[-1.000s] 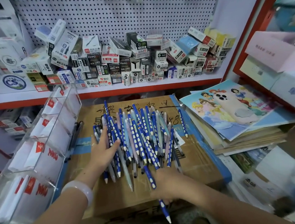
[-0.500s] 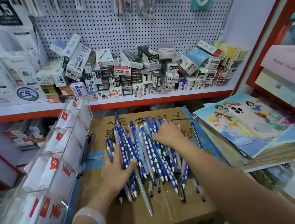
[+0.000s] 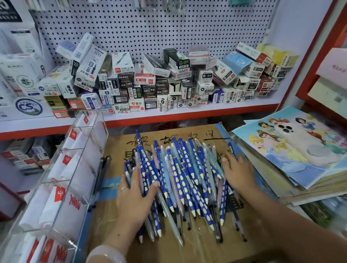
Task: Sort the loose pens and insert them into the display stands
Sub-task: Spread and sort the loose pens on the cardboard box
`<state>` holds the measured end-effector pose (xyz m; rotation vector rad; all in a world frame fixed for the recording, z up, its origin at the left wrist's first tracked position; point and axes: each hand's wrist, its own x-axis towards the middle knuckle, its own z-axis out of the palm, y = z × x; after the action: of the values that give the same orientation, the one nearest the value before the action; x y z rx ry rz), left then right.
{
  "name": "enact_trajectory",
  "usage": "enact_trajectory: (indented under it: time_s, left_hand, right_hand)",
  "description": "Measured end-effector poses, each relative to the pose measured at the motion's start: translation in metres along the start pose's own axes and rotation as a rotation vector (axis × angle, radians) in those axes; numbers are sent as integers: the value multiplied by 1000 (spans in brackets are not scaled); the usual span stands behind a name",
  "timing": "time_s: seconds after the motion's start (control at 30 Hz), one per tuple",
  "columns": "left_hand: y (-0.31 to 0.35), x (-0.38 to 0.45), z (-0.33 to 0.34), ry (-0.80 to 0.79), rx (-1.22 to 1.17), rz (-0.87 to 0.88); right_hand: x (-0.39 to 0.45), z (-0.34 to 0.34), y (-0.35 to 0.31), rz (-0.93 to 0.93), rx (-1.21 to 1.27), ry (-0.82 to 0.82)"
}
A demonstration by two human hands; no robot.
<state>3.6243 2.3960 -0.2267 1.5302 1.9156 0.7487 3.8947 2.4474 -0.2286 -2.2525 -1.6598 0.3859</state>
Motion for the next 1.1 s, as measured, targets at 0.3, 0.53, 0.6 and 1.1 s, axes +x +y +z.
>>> enact_trajectory:
  time_s: [0.3, 0.53, 0.6, 1.1]
  left_hand:
    - [11, 1, 3, 26, -102, -30]
    - [20, -1, 5, 13, -202, -22]
    - [21, -1, 6, 7, -230, -17]
    - [33, -5, 10, -13, -313, 3]
  right_hand:
    - [-25, 10, -31, -65, 461, -59]
    - [-28, 12, -51, -22, 659, -108]
    - [-30, 10, -56, -28, 685, -119]
    - [-39, 6, -78, -47, 783, -156]
